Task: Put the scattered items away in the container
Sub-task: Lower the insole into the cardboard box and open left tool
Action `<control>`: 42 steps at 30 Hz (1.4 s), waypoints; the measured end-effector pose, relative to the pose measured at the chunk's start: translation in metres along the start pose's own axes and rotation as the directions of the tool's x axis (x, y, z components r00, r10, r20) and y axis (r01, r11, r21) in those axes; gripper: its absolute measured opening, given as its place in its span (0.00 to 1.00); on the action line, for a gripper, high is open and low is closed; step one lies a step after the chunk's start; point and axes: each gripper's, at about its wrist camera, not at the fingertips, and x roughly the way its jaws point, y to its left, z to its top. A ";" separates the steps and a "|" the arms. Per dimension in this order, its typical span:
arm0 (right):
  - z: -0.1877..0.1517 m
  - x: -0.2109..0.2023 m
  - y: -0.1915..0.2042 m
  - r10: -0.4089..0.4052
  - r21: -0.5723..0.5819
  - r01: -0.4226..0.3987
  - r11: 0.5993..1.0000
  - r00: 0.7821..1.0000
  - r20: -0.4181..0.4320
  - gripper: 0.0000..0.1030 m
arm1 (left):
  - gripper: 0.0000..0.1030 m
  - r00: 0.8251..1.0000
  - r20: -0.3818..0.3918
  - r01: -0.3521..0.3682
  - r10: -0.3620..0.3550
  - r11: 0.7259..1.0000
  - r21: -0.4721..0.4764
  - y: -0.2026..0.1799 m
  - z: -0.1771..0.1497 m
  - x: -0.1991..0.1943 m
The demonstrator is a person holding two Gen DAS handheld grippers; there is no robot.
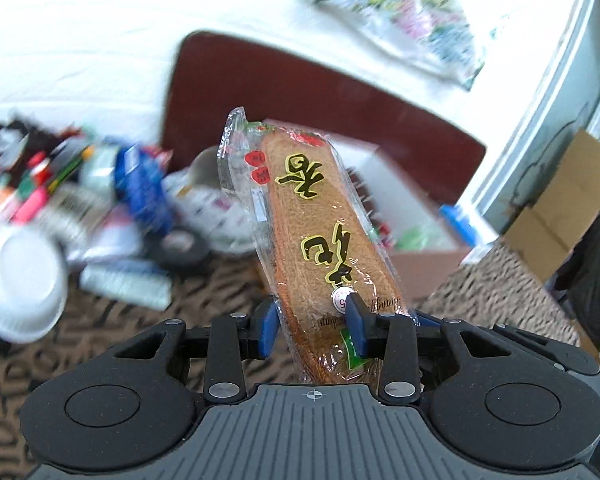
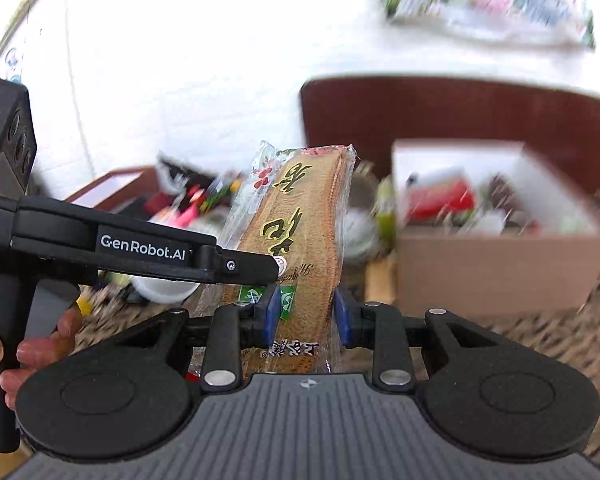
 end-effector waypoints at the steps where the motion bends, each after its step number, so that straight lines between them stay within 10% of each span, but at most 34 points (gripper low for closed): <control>1: 0.008 -0.001 -0.005 -0.013 -0.006 0.013 1.000 1.000 0.014 0.32 | 0.40 1.000 0.007 0.010 -0.010 1.000 0.007 -0.006 0.009 0.005; 16: 0.096 0.040 -0.122 -0.187 0.000 0.187 0.982 0.981 0.053 0.32 | 0.41 0.995 0.020 0.092 -0.093 0.995 0.030 -0.072 0.104 0.134; 33: 0.088 0.136 -0.229 -0.305 -0.041 0.302 0.952 0.945 -0.118 0.32 | 0.41 0.978 -0.154 0.135 -0.144 0.989 -0.067 -0.069 0.100 0.295; 40: 0.078 0.158 -0.237 -0.344 -0.062 0.339 0.939 0.926 -0.153 0.37 | 0.61 0.974 -0.198 0.107 -0.113 0.993 -0.044 -0.070 0.094 0.316; 42: 0.076 0.162 -0.235 -0.379 -0.088 0.369 0.925 0.912 -0.155 0.53 | 0.76 0.975 -0.208 0.058 -0.074 0.995 -0.081 -0.062 0.094 0.315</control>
